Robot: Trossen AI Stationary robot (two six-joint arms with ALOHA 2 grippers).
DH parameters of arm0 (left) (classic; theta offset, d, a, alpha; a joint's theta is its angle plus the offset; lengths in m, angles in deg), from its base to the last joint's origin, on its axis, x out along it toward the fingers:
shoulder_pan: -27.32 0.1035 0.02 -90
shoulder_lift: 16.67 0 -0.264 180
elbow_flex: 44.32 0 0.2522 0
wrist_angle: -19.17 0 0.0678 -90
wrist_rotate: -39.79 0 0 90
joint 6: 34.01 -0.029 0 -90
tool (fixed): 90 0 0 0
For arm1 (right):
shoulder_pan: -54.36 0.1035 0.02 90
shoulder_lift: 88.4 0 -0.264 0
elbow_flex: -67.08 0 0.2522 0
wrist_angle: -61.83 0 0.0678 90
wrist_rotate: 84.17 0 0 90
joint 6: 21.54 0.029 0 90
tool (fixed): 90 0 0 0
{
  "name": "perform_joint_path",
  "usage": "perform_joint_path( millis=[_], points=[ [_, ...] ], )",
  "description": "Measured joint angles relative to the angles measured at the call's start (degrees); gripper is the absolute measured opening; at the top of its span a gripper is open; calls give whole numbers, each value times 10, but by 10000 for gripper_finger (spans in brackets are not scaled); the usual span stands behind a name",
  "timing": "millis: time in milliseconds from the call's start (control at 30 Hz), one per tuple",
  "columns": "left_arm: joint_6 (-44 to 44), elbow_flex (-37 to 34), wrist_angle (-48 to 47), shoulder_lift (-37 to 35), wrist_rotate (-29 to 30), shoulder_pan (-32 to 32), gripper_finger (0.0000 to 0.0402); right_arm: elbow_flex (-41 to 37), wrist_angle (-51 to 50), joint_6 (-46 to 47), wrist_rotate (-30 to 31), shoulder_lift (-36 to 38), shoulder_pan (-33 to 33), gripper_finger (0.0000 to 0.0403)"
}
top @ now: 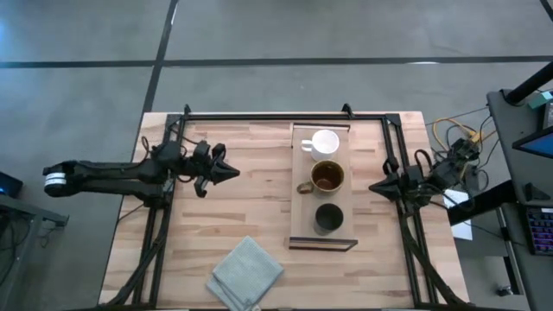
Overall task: Stack small to large cups/mugs on shelf
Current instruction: Return to Home Position
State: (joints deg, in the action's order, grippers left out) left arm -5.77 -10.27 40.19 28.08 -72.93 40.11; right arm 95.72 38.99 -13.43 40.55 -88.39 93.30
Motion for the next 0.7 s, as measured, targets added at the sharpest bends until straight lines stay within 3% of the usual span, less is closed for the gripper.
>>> perform_joint_path(
  millis=[200,400,700],
  points=[
    [-1,-11,-112,-110,30,0,0,15,10,-29,0,0,0,9],
    [-22,-47,-113,-163,50,0,0,16,14,-46,0,0,0,9],
    [15,-136,-112,-236,82,0,0,10,4,-32,20,0,0,9]
  ],
)
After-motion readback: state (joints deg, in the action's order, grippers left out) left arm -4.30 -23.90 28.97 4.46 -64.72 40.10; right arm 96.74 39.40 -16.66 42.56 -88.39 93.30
